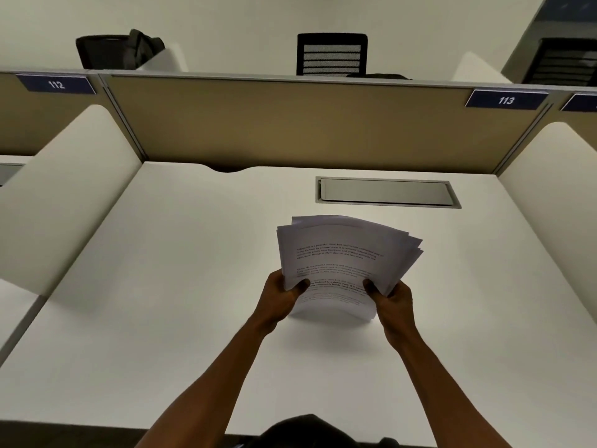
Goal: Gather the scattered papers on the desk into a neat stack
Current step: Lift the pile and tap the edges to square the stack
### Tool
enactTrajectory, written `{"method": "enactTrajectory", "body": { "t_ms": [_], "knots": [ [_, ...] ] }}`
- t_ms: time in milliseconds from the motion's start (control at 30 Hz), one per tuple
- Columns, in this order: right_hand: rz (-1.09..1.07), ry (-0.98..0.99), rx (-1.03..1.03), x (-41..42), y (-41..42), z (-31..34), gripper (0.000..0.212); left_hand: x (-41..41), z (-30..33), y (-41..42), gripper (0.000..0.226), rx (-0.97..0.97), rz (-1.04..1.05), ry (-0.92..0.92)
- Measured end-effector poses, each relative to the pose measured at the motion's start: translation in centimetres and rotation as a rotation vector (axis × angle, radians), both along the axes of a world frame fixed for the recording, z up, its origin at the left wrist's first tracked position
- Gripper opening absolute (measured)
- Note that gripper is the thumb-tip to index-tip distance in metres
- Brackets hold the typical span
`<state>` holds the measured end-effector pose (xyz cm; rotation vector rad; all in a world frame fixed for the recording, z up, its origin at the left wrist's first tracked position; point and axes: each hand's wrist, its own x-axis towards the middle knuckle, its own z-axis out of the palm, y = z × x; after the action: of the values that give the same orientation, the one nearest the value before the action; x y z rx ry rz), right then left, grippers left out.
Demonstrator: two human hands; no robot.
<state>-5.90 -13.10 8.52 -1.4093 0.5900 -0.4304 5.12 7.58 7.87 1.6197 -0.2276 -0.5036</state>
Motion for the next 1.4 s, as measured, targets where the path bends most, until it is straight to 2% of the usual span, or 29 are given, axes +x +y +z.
{"method": "enactTrajectory", "body": {
  "t_ms": [100,200,333,500,600,700,933,1133,1400],
  "knots": [
    [-0.004,-0.007,-0.042,-0.2,-0.5,0.3,0.015,-0.1,0.6,-0.1,0.023,-0.019,0.031,0.008],
    [0.022,0.001,-0.057,-0.7,-1.1,0.2,0.017,-0.4,1.1,-0.1,0.029,-0.053,0.028,0.000],
    [0.023,0.008,-0.090,-1.2,-1.2,-0.2,0.032,-1.1,0.8,-0.5,0.035,-0.034,0.042,-0.022],
    [-0.017,-0.056,-0.017,-0.4,-1.4,0.6,0.029,-1.3,1.3,-1.7,0.045,-0.111,0.139,-0.025],
    [-0.020,-0.059,0.021,0.1,-0.9,1.0,0.027,-1.6,1.3,-2.8,0.036,-0.113,0.170,-0.004],
    [-0.039,-0.058,-0.029,0.1,-1.2,1.5,0.028,-1.4,1.7,-3.0,0.025,-0.123,0.199,-0.015],
    [0.006,-0.027,-0.040,-1.2,-0.7,-0.2,0.037,-2.2,0.3,-2.1,0.037,-0.091,0.131,0.007],
    [-0.055,-0.035,-0.056,-1.0,-0.1,0.1,0.036,-2.8,0.4,-3.1,0.025,-0.101,0.176,0.022],
    [-0.042,0.037,-0.123,-2.0,0.2,-1.5,0.041,-3.9,-0.9,-2.6,0.031,-0.049,0.127,0.015]
  ]
}}
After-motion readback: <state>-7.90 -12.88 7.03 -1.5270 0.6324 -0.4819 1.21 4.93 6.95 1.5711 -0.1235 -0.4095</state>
